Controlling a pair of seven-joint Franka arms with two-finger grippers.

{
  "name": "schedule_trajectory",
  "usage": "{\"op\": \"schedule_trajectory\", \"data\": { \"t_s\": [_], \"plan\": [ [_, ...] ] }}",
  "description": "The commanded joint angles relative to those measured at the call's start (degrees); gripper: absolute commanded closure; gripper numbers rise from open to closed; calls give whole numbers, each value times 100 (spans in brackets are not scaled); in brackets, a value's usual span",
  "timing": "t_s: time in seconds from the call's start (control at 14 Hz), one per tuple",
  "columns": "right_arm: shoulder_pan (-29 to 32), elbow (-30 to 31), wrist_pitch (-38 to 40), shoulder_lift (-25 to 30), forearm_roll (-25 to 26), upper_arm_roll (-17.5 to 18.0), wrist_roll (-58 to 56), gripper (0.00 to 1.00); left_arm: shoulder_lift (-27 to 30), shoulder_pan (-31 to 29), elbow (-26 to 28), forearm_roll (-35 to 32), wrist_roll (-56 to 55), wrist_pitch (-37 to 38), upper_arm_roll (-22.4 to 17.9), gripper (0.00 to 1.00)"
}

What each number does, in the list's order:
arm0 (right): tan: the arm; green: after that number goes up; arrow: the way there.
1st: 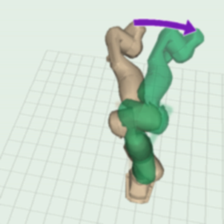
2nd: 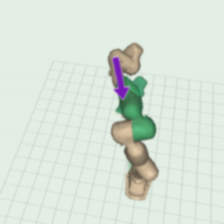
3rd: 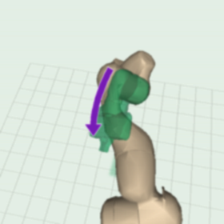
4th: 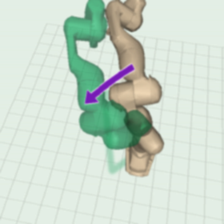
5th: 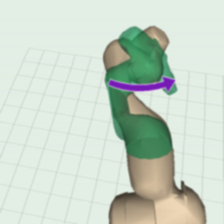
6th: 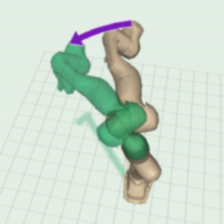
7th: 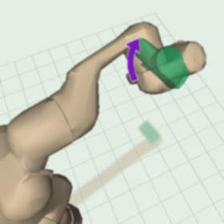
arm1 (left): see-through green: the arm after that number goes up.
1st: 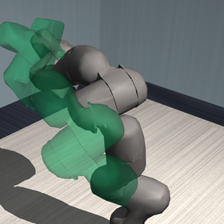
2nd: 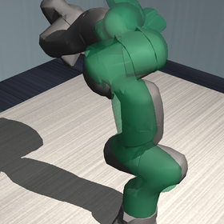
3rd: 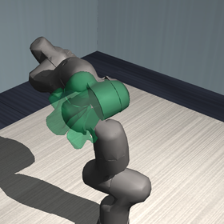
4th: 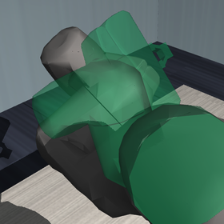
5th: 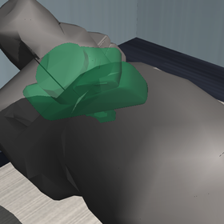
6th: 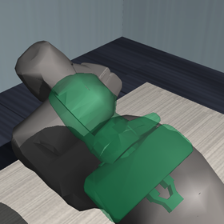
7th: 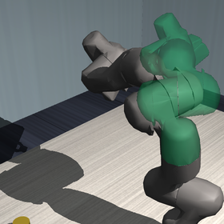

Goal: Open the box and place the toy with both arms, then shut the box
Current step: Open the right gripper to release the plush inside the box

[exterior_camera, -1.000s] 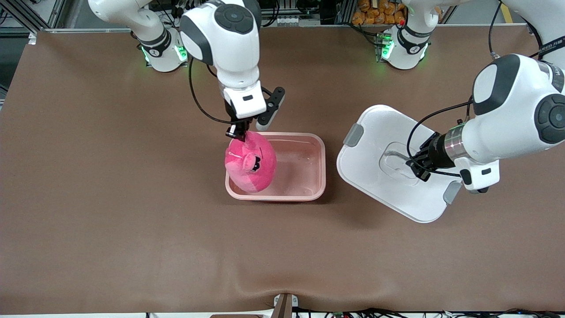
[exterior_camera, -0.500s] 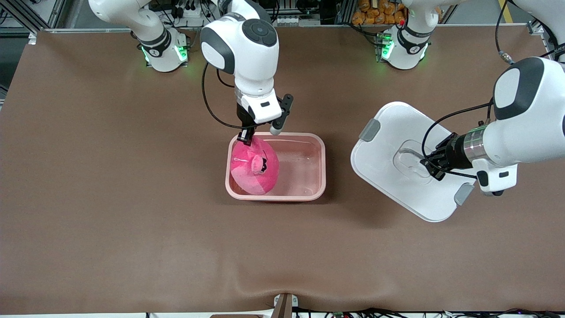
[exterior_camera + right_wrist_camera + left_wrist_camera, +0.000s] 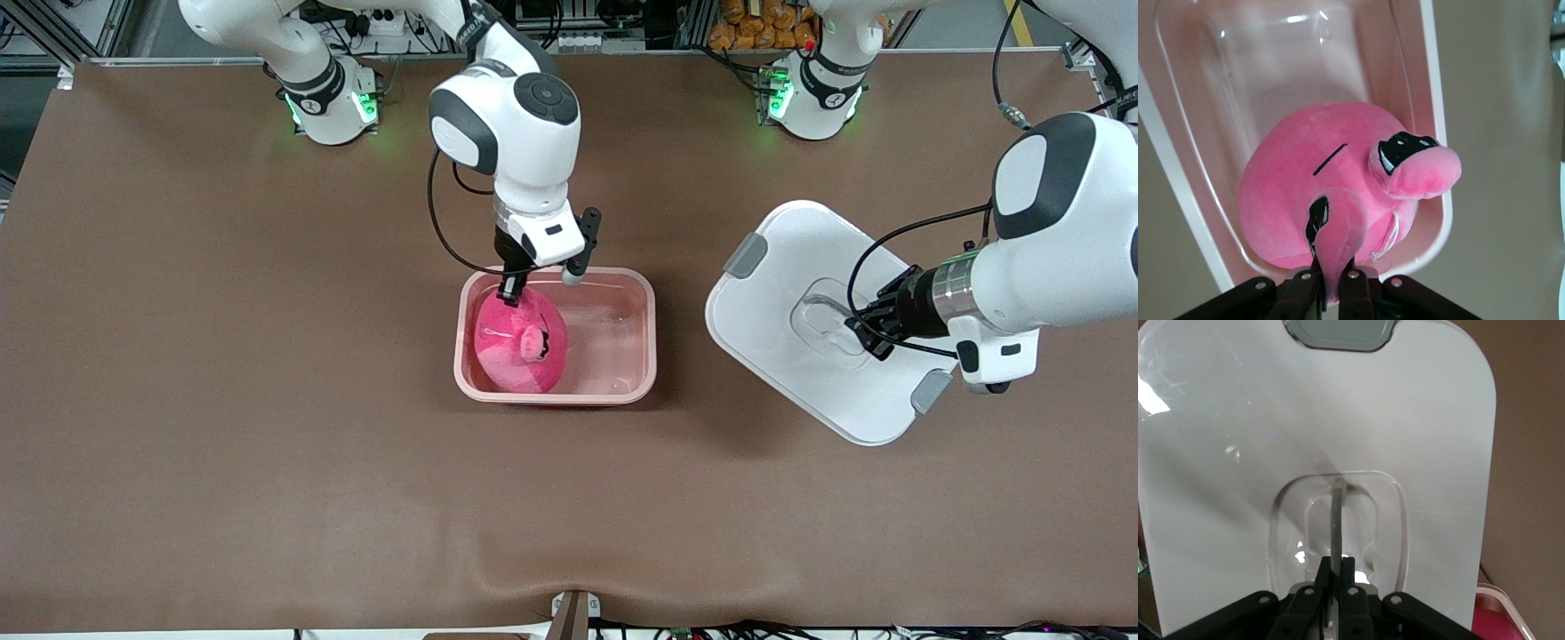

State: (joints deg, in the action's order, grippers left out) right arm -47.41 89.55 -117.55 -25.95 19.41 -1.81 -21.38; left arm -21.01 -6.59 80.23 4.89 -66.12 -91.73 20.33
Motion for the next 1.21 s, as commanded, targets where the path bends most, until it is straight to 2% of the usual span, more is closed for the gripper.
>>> {"op": "schedule_trajectory", "data": {
  "t_s": [0.0,0.21,0.5,1.0,1.14],
  "plan": [
    [-250,-43,-259,-199,151,-30,518,100,150,-114,28,126,178,155,33,100],
    [-531,-69,-443,-463,133,-30,1528,100,193,-123,28,135,178,181,33,100],
    [-840,-95,-1076,-832,186,-39,2769,100,220,-132,28,144,345,251,33,100],
    [-604,-87,-1911,-1149,10,-39,3825,100,255,-167,37,144,381,296,32,100],
    [-498,-78,-2096,-1237,-392,-39,3835,100,264,-237,46,284,494,366,24,100]
  ]
}}
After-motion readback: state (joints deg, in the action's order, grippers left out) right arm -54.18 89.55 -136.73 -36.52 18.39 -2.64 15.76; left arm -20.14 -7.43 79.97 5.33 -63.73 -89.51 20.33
